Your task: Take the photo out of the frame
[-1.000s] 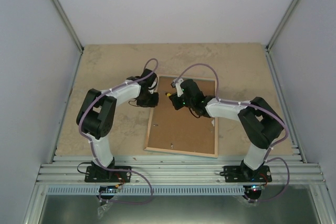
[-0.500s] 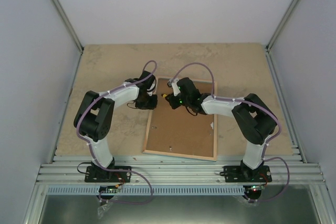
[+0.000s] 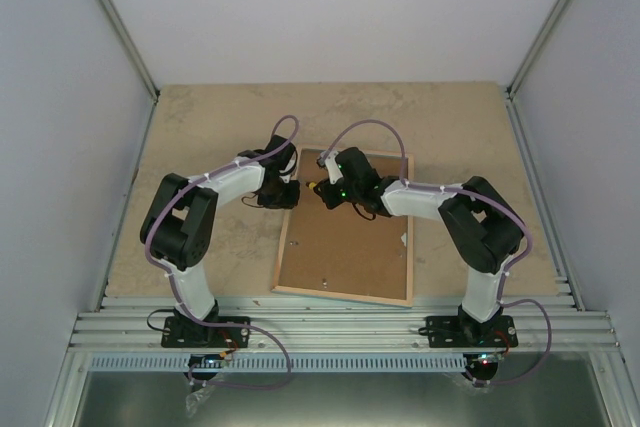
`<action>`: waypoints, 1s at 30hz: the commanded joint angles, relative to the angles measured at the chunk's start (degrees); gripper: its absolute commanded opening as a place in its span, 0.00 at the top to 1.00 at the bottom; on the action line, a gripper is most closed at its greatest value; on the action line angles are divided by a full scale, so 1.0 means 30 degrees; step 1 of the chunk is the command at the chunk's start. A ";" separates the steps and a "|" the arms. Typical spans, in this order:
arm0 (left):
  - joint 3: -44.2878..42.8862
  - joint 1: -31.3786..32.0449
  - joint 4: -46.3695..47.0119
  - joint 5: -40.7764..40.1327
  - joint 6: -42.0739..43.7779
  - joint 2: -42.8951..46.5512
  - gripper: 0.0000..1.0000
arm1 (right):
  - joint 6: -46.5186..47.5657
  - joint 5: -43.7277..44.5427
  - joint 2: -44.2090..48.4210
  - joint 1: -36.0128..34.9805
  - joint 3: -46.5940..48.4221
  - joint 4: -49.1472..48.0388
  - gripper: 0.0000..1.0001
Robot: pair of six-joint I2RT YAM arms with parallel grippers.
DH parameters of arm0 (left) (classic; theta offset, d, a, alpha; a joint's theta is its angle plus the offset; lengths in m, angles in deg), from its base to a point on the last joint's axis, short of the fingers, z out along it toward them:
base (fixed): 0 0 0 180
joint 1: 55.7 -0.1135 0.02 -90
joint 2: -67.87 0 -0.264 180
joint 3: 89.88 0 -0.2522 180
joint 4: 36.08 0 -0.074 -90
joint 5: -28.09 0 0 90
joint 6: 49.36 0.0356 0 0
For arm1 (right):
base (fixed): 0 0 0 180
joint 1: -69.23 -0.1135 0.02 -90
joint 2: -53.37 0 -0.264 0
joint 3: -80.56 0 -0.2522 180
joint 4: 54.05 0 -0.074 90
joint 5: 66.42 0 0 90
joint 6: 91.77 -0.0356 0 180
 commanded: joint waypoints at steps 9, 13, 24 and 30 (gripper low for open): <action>0.0434 -0.0031 -0.0526 0.0837 0.0067 0.0120 0.93 | 0.1200 -0.1785 0.0237 -0.0211 0.0225 0.2290 1.00; 0.0461 -0.0032 -0.0536 0.0807 0.0064 0.0120 0.94 | 0.1366 -0.1835 0.0297 -0.0256 0.0229 0.2723 1.00; 0.0445 -0.0031 -0.0528 0.0805 0.0006 0.0135 0.93 | 0.1763 -0.1158 0.0570 -0.0299 0.0291 0.4263 1.00; 0.0437 -0.0032 -0.0535 0.0784 -0.0023 0.0179 0.94 | 0.1718 0.0245 0.1118 -0.0301 -0.0079 0.4755 1.00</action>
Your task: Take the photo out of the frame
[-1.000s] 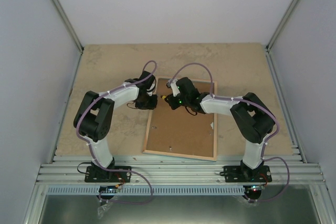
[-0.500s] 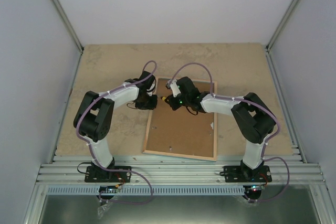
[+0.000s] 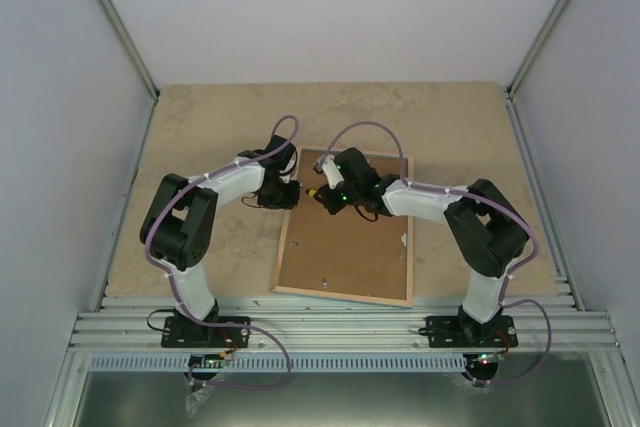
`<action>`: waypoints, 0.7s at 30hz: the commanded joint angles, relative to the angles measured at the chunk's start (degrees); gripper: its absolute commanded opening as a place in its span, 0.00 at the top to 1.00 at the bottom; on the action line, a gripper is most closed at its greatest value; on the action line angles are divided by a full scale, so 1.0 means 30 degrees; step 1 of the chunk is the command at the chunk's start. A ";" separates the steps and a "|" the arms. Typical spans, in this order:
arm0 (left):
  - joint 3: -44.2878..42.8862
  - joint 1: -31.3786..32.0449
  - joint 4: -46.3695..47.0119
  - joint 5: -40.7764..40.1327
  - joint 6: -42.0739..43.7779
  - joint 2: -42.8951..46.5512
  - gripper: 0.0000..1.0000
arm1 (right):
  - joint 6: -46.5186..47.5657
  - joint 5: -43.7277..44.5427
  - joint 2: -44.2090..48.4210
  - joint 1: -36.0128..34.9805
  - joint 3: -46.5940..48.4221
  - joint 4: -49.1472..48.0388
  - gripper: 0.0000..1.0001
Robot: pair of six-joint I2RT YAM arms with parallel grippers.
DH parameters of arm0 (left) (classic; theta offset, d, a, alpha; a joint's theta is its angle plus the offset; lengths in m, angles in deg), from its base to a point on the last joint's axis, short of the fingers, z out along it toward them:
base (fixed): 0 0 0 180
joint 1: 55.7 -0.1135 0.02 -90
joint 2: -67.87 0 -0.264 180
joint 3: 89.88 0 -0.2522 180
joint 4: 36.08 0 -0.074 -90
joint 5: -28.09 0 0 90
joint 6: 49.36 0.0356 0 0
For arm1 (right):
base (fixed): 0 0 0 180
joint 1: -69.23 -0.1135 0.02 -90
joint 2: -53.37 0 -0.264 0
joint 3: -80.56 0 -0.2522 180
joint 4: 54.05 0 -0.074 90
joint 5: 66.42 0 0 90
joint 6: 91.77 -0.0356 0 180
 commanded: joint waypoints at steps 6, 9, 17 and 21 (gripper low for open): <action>0.0491 -0.0031 -0.0485 0.0701 -0.0092 0.0164 0.94 | -0.0384 0.2153 0.0838 -0.0110 -0.0682 0.2410 1.00; 0.0496 -0.0031 -0.0459 0.0723 -0.0140 0.0190 0.93 | -0.0938 0.2754 0.0979 -0.0110 -0.0870 0.2212 1.00; 0.0564 -0.0046 -0.0382 0.0624 -0.0200 0.0142 0.94 | -0.1221 0.2556 0.1193 -0.0109 -0.1088 0.1665 1.00; 0.0546 -0.0032 -0.0211 0.0579 -0.0515 0.0135 0.93 | -0.1071 0.2123 0.1571 -0.0125 -0.1334 0.1344 1.00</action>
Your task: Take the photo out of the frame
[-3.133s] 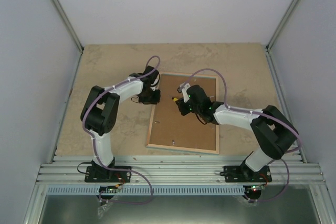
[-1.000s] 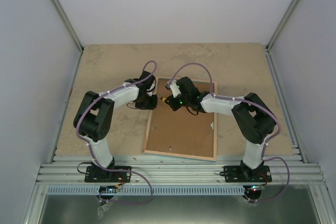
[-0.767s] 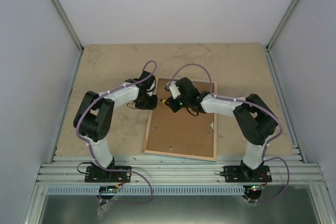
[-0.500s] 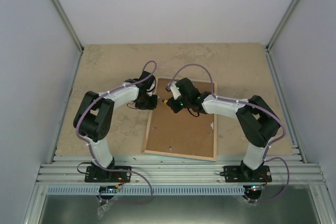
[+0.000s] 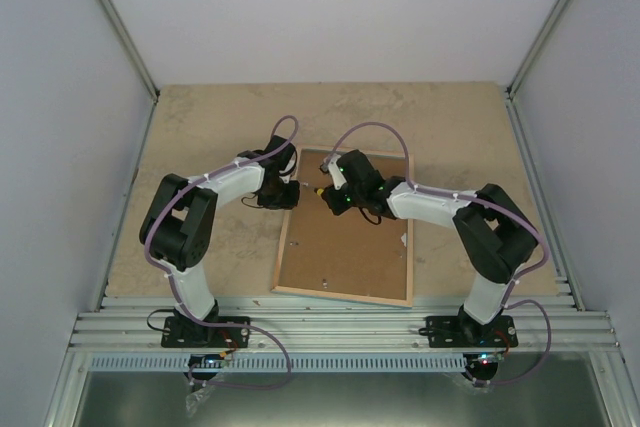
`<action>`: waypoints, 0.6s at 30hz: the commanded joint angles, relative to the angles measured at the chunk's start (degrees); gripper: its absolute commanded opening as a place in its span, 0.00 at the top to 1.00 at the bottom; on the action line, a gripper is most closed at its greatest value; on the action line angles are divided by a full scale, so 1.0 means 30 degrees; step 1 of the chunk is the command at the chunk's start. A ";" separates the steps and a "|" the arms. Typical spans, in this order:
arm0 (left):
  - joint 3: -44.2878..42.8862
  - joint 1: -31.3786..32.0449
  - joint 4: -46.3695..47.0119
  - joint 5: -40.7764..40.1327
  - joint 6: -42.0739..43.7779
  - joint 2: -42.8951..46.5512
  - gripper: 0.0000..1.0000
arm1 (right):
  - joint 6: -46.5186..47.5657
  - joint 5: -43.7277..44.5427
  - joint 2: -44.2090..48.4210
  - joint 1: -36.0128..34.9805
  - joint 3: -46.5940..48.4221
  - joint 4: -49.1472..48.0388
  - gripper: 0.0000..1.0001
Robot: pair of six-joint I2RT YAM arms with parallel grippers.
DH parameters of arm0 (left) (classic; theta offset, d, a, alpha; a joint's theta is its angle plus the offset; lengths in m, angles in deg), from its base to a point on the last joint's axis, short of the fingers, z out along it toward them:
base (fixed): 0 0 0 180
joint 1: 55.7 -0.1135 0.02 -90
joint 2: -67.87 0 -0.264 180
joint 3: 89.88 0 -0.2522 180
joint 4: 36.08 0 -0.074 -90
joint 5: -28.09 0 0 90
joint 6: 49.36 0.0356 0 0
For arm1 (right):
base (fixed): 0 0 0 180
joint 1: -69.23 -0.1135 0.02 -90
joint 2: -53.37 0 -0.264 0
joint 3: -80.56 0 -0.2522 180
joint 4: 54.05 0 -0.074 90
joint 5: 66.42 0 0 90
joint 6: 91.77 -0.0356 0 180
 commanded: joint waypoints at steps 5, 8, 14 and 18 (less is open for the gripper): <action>0.0316 -0.0031 0.0139 0.0636 -0.1237 0.0062 0.90 | -0.0230 0.0221 0.1706 0.0090 -0.1436 -0.0155 1.00; 0.0364 -0.0031 0.0471 0.0503 -0.1780 0.0603 0.84 | -0.0292 0.0675 0.2563 0.0078 -0.1878 -0.0581 1.00; 0.0108 -0.0061 0.0652 -0.0754 -0.2910 0.2602 0.62 | -0.0678 0.2023 0.4701 0.0103 -0.3182 -0.2059 1.00; -0.0138 -0.0062 0.1202 -0.0464 -0.3853 0.4503 0.50 | -0.0979 0.2739 0.5970 0.0068 -0.3819 -0.3461 1.00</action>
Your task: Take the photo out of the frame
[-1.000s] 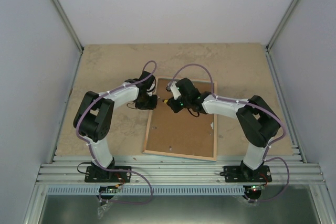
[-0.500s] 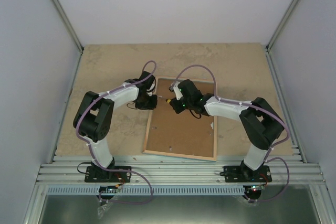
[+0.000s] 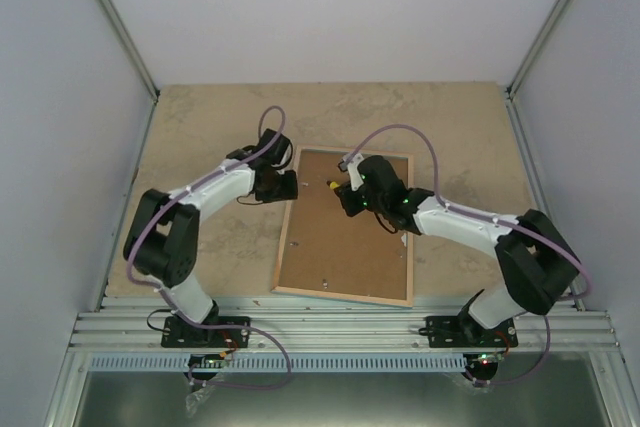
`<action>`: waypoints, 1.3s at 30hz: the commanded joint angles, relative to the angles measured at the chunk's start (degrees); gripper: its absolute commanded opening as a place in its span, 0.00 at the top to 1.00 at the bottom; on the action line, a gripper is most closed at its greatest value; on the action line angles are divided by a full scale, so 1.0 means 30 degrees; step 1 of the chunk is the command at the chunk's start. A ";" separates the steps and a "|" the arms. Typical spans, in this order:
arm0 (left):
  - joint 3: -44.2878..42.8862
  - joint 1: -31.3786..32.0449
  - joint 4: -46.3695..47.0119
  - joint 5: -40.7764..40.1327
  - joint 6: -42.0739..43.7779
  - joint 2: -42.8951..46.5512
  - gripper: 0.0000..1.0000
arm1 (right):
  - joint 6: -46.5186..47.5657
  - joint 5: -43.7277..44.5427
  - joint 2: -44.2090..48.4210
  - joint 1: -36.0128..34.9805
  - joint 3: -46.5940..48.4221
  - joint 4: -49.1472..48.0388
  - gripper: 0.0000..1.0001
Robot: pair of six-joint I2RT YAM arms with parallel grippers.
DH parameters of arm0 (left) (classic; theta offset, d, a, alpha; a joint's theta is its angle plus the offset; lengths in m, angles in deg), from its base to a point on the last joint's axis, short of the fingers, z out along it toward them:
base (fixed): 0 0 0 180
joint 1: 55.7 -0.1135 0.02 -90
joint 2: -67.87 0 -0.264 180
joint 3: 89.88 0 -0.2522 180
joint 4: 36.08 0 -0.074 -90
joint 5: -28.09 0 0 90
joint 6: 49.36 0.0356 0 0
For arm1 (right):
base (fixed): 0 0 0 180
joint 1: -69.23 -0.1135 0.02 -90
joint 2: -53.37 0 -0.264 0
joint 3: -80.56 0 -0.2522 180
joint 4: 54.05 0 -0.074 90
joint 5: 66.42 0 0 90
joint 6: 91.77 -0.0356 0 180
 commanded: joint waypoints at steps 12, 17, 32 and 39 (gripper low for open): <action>0.0015 -0.0011 0.4694 0.3792 -0.7056 0.6696 0.30 | -0.1450 0.1795 0.3445 -0.0650 -0.1687 -0.6561 1.00; 0.1180 0.0763 0.7651 0.4867 -0.9812 0.7350 0.30 | -0.1925 0.1898 0.3766 -0.1425 -0.1971 -0.8506 1.00; 0.4049 0.1878 1.2794 0.5515 -1.4123 0.7681 0.62 | -0.3341 0.2505 0.3847 -0.2232 -0.2109 -0.9764 1.00; 0.4292 0.1907 1.2943 0.4893 -1.4139 0.8078 0.97 | -0.3707 0.2360 0.3707 -0.2258 -0.2255 -0.9522 0.97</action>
